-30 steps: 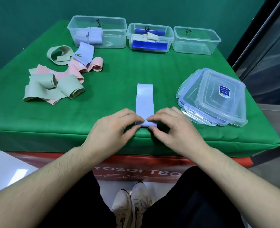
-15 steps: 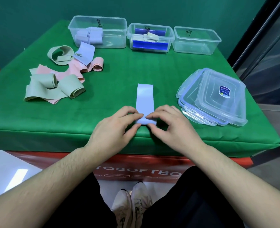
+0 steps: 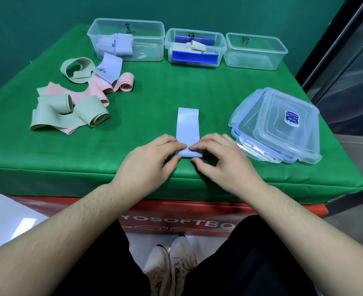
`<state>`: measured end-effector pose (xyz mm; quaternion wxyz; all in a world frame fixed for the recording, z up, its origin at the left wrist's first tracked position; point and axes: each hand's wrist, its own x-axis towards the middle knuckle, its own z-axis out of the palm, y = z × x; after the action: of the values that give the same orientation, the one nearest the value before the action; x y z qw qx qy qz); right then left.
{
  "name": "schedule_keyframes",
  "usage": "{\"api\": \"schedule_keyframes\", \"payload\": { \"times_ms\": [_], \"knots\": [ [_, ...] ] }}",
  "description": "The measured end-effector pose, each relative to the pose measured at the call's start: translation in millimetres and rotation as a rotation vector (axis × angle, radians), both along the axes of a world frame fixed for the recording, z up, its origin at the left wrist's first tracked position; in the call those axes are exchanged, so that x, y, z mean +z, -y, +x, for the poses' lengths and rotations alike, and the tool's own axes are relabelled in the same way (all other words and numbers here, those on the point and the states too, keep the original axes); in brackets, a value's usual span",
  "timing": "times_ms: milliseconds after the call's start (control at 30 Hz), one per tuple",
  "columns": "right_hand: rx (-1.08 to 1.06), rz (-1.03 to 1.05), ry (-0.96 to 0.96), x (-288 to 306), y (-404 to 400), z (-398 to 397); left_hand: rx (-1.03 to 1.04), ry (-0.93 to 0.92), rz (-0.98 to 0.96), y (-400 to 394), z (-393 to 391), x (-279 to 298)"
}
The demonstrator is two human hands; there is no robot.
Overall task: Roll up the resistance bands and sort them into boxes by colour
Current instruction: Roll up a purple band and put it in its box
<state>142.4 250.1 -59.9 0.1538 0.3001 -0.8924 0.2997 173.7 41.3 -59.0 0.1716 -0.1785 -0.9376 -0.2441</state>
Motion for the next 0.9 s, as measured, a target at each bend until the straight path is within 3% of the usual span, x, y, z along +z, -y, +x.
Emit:
{"api": "schedule_keyframes", "payload": {
  "times_ms": [600,767,900],
  "knots": [
    [-0.004,0.031,-0.030,0,1,-14,0.035,0.021,-0.011,-3,-11,7],
    [0.000,0.035,-0.030,2,2,-19,0.062,-0.153,-0.097,-4,-8,13],
    [-0.003,0.034,-0.028,2,3,-22,0.020,-0.173,-0.153,-3,-12,13]
  ]
}}
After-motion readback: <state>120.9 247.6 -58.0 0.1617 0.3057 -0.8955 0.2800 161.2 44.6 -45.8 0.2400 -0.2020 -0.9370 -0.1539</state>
